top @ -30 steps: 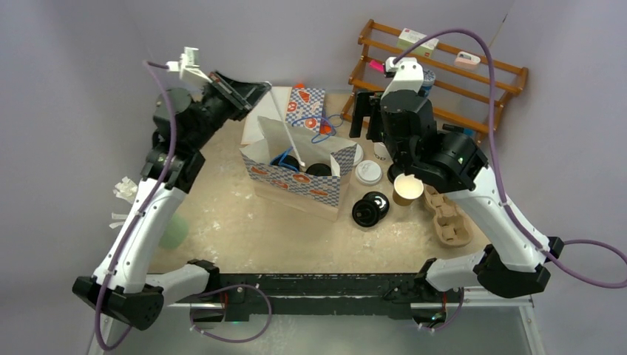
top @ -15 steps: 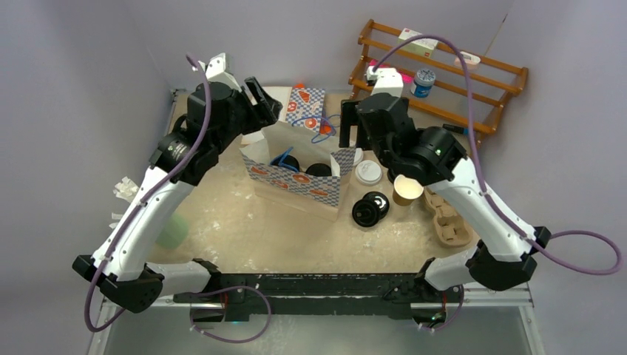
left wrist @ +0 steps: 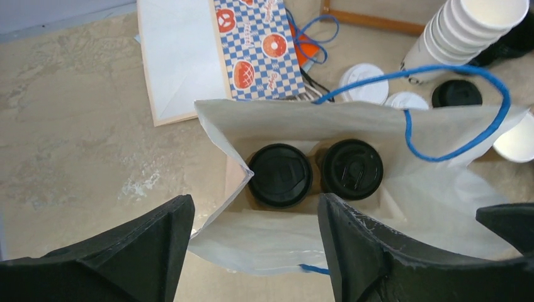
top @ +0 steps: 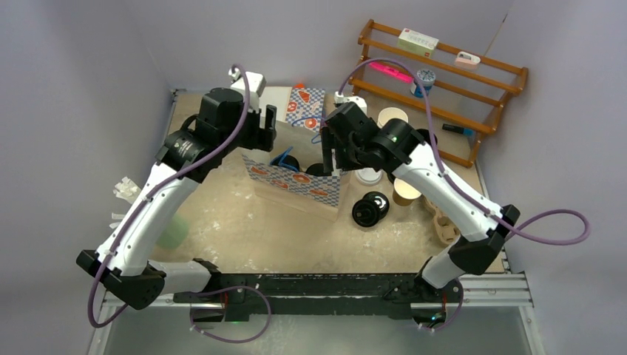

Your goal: Pack the takeout coffee

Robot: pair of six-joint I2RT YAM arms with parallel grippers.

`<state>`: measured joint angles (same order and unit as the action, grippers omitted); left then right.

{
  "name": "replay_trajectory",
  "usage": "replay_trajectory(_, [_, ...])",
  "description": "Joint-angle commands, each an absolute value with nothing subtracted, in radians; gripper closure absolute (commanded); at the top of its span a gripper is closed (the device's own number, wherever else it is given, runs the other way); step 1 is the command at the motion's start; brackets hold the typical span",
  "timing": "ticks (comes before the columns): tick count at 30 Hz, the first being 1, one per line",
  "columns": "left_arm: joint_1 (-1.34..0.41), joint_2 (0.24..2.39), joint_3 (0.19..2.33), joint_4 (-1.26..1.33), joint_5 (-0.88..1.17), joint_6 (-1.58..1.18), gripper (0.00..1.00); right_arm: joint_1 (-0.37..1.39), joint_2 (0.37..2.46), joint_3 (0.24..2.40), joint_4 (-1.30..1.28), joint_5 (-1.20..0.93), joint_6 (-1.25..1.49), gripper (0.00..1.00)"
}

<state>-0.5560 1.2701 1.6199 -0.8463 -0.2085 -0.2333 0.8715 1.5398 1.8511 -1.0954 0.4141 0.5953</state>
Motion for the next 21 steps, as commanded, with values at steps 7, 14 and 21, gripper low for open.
replay_trajectory(7, [-0.553,1.291,1.539,-0.821,-0.124,-0.086,0.34,0.858,1.585,1.853,-1.136,0.333,0.702,0.56])
replay_trajectory(14, [-0.551,1.291,1.444,-0.754,-0.199,-0.067,0.44,0.842,1.615,1.889,-1.142,0.364,0.711,0.99])
replay_trajectory(21, [-0.552,1.353,1.476,-0.796,-0.372,-0.062,0.41,0.818,1.618,1.909,-1.144,0.392,0.687,1.0])
